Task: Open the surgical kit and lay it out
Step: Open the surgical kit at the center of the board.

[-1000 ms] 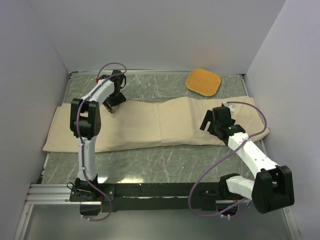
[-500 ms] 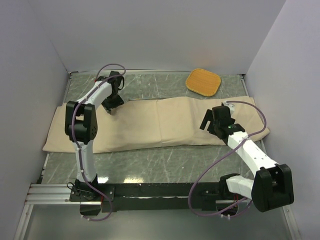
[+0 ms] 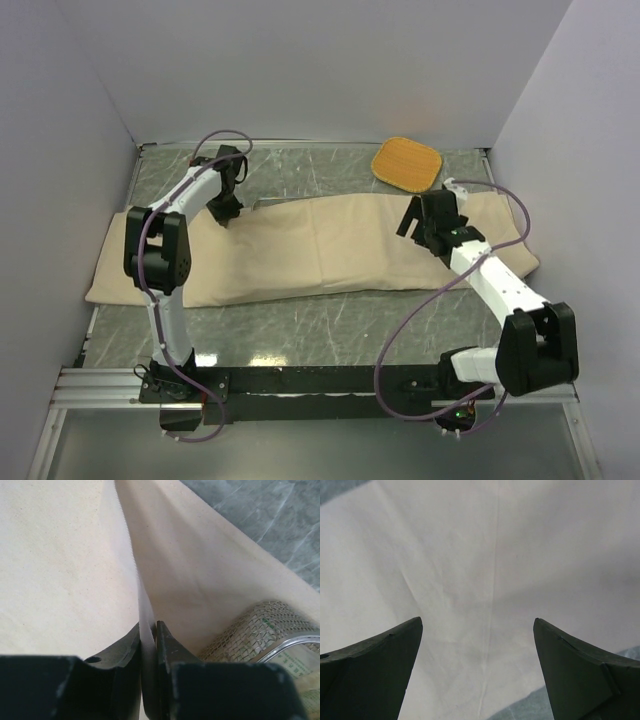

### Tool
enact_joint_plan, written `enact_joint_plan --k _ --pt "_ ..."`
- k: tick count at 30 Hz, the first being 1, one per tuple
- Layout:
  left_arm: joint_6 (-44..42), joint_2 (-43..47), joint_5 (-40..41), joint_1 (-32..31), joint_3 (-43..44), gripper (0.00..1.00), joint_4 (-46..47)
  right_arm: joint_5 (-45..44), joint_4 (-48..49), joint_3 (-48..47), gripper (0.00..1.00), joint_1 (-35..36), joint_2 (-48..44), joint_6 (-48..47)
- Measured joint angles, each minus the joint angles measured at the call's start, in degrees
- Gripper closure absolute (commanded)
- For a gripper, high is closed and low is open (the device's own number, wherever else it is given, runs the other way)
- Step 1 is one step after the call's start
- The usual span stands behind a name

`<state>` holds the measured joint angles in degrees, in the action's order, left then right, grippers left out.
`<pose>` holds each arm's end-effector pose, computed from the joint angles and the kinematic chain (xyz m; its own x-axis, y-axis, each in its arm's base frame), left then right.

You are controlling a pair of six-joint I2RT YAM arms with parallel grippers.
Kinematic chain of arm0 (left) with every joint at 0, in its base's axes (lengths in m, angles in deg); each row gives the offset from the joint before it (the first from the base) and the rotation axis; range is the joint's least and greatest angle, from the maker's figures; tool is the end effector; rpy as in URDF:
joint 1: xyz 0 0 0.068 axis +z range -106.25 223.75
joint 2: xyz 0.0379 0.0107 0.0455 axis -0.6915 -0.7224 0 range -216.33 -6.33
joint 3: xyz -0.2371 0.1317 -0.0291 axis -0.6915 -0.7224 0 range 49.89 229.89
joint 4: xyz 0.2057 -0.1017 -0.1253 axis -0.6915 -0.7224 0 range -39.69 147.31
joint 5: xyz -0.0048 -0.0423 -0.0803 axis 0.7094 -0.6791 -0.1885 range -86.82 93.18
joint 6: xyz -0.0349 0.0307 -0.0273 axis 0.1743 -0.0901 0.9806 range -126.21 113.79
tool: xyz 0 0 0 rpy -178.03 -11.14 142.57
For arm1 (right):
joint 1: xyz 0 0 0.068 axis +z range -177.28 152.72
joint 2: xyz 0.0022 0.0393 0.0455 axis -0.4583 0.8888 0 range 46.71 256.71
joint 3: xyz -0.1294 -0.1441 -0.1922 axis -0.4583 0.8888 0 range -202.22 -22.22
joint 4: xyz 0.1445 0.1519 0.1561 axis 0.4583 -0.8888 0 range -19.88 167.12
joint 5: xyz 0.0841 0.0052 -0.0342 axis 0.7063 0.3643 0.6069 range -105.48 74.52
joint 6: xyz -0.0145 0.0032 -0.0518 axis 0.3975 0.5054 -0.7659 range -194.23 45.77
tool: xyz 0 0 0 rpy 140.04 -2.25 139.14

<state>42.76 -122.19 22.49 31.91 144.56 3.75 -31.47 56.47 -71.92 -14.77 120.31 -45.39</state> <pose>0.4072 -0.0733 0.2147 -0.7017 -0.5803 -0.4135 -0.6411 0.7674 0.0110 0.2664 0.0491 0.2465 -0.6080 0.3400 -0.7174 0.3157 0.9327 0.1744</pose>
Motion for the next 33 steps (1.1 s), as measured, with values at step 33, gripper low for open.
enact_joint_plan --k 33 --pt "-3.34 4.76 0.15 -0.26 -4.90 0.82 3.21 -1.99 -6.40 -46.34 0.19 0.63 49.53 -0.24"
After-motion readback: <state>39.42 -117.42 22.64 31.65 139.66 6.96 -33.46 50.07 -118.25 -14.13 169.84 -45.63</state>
